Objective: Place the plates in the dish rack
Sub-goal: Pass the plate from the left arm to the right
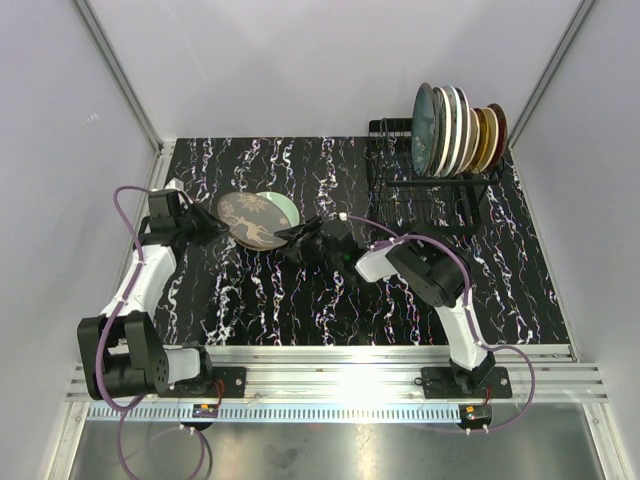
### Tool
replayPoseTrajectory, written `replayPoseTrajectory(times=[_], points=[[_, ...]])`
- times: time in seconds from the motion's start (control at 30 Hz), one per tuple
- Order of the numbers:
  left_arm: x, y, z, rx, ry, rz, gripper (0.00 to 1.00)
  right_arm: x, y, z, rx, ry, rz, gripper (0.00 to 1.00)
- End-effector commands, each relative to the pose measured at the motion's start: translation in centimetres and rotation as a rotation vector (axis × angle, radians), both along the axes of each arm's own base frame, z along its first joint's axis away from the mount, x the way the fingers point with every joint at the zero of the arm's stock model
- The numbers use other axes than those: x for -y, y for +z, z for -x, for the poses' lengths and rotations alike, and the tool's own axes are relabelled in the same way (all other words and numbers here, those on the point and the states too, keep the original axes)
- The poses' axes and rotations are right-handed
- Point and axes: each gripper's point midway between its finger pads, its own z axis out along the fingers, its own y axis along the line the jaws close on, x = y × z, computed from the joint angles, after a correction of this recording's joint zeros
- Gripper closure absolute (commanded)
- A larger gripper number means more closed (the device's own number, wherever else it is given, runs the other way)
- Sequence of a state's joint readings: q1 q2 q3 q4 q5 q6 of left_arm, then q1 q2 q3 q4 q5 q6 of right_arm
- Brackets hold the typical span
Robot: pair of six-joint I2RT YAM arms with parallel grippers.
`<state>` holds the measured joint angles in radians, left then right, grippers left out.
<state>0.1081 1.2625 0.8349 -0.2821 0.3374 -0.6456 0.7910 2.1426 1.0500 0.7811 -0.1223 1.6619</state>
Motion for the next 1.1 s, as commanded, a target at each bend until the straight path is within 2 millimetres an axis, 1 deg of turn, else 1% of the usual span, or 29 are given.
replayPoseTrajectory(times=[0.0, 0.1, 0.2, 0.3, 0.37, 0.5, 0.57, 0.63, 0.77, 0.8, 0.87, 0.9, 0.93, 0.97, 1.0, 1.03, 1.07], points=[[1.3, 3.1, -0.6, 0.123, -0.063, 0.038, 1.0, -1.6, 1.2, 0.5, 0.012, 0.028, -0.034, 0.36], [1.3, 3.2, -0.6, 0.126, -0.06, 0.034, 1.0, -1.4, 1.1, 0.9, 0.011, 0.03, -0.026, 0.37], [1.5, 3.3, -0.5, 0.13, -0.069, 0.045, 1.0, -0.9, 0.6, 1.1, 0.008, 0.017, -0.011, 0.37], [1.7, 3.4, -0.5, 0.142, -0.08, 0.052, 1.0, -1.1, 0.4, 0.7, 0.008, 0.004, -0.026, 0.38], [2.0, 3.4, -0.4, 0.149, -0.094, 0.063, 1.0, -1.5, 0.3, 0.1, -0.003, -0.008, -0.042, 0.41], [2.4, 3.4, -0.4, 0.155, -0.12, 0.077, 1.0, -1.8, 2.0, -1.6, 0.029, -0.073, -0.141, 0.49], [2.5, 3.5, -0.4, 0.162, -0.126, 0.07, 1.0, -2.2, 3.0, -2.1, 0.05, -0.076, -0.15, 0.51], [2.5, 3.3, -0.4, 0.158, -0.128, 0.07, 1.0, -2.5, 3.2, -2.3, 0.049, -0.073, -0.145, 0.54], [2.6, 3.6, -0.3, 0.167, -0.141, 0.061, 1.0, -2.8, 4.1, -2.6, 0.063, -0.071, -0.163, 0.71], [2.6, 3.6, -0.3, 0.167, -0.139, 0.058, 1.0, -2.8, 4.3, -2.6, 0.066, -0.07, -0.165, 0.76], [2.5, 3.5, -0.3, 0.161, -0.135, 0.056, 0.99, -2.8, 4.8, -2.5, 0.072, -0.07, -0.169, 0.81], [2.6, 3.5, -0.3, 0.162, -0.137, 0.057, 0.98, -2.7, 5.2, -2.6, 0.077, -0.077, -0.177, 0.88], [2.5, 3.6, -0.3, 0.163, -0.137, 0.056, 0.97, -2.6, 5.7, -2.6, 0.082, -0.081, -0.186, 0.9], [2.5, 3.5, -0.3, 0.16, -0.136, 0.055, 0.89, -2.5, 6.0, -2.7, 0.086, -0.083, -0.188, 0.93], [2.5, 3.5, -0.3, 0.161, -0.137, 0.054, 0.88, -2.5, 6.3, -2.8, 0.084, -0.089, -0.196, 0.95], [2.5, 3.5, -0.3, 0.159, -0.135, 0.052, 0.88, -2.5, 6.7, -2.9, 0.084, -0.092, -0.208, 1.0], [2.4, 3.5, -0.4, 0.16, -0.134, 0.048, 0.82, -2.6, 7.3, -3.0, 0.091, -0.093, -0.224, 1.0]])
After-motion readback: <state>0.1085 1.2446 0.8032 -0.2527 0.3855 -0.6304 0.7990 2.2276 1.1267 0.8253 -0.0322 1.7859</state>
